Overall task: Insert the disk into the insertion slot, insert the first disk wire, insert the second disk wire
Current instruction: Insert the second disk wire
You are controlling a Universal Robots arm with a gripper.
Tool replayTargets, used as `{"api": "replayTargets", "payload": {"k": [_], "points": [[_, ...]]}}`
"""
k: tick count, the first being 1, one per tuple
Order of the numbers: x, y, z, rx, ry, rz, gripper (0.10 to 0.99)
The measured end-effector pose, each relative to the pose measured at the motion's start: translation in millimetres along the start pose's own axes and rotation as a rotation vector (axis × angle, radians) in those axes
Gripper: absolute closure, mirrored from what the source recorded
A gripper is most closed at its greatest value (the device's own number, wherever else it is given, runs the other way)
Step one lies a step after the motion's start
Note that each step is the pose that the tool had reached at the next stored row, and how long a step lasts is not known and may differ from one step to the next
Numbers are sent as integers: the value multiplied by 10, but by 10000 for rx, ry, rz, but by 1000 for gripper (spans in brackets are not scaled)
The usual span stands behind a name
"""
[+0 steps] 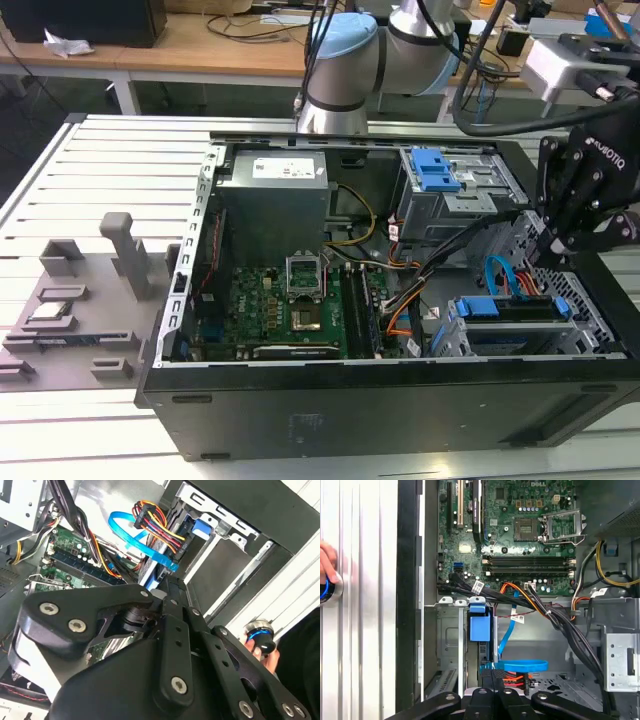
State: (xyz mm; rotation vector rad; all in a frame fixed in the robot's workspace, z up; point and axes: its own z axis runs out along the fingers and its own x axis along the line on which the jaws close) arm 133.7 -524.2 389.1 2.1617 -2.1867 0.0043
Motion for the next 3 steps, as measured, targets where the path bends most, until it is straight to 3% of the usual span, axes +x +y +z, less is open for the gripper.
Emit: {"api": "replayTargets", "payload": {"k": [3], "points": [[0,0,-2,0,-1,0,980]]}}
